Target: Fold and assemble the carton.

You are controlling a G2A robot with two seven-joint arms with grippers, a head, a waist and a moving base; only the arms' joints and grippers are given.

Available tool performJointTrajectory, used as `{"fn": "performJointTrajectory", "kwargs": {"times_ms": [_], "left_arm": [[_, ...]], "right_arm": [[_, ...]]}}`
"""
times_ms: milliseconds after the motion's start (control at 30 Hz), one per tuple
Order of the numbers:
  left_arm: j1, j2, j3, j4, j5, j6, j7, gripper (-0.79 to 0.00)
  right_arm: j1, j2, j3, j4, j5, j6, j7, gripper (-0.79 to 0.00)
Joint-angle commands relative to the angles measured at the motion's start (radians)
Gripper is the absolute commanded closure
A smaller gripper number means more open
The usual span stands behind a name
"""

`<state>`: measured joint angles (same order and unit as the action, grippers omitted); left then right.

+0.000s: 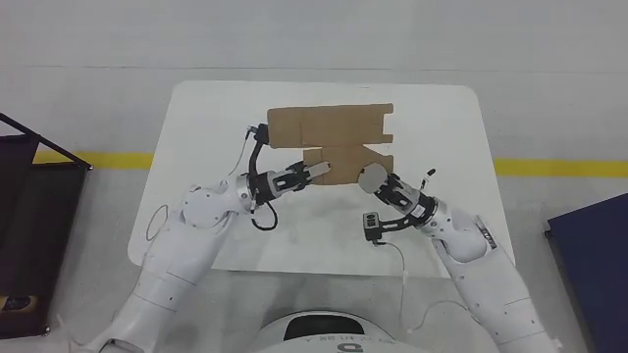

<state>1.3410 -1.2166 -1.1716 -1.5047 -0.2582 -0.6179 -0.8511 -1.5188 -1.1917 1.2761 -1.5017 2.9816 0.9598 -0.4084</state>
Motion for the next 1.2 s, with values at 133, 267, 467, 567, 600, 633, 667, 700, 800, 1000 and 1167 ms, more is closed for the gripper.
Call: {"fn": "performJointTrajectory", "kwargs": {"times_ms": [133,267,467,567,600,633,667,700,800,1000,1167], "left_arm": [[0.006,0.003,-0.008,0.011,-0.054,0.002,0.017,0.000],[0.015,0.005,-0.019,0.015,-0.123,0.002,0.020,0.000],[0.028,0.009,-0.047,0.011,-0.279,0.027,-0.008,0.000],[0.033,0.014,-0.062,0.016,-0.334,0.066,-0.050,0.000],[0.035,0.016,-0.067,0.018,-0.346,0.081,-0.067,0.000],[0.035,0.018,-0.074,0.021,-0.352,0.090,-0.082,0.000],[0.036,0.020,-0.078,0.022,-0.351,0.094,-0.090,0.000],[0.037,0.022,-0.083,0.023,-0.353,0.102,-0.104,0.000],[0.040,0.025,-0.091,0.021,-0.358,0.115,-0.122,0.000],[0.048,0.029,-0.100,0.013,-0.357,0.127,-0.134,0.000],[0.052,0.030,-0.098,0.013,-0.348,0.129,-0.130,0.000]], "right_arm": [[0.004,0.004,-0.013,-0.003,-0.002,0.003,0.003,-0.785],[0.010,0.006,-0.007,-0.002,-0.005,0.000,0.021,-0.785],[0.020,0.012,0.106,0.002,-0.129,0.001,0.168,-0.785],[0.026,0.009,0.209,-0.027,-0.453,-0.097,0.360,-0.785],[0.026,0.006,0.226,-0.043,-0.609,-0.158,0.447,-0.785],[0.023,0.002,0.229,-0.054,-0.767,-0.227,0.543,-0.785],[0.021,0.000,0.225,-0.058,-0.868,-0.277,0.611,-0.785],[0.019,-0.004,0.211,-0.046,-1.039,-0.375,0.743,-0.785],[0.034,-0.012,0.181,0.017,-1.231,-0.531,0.972,-0.785],[0.041,-0.016,0.176,0.047,-1.240,-0.575,1.063,-0.785],[0.041,-0.016,0.176,0.047,-1.240,-0.575,1.063,-0.785]]}}
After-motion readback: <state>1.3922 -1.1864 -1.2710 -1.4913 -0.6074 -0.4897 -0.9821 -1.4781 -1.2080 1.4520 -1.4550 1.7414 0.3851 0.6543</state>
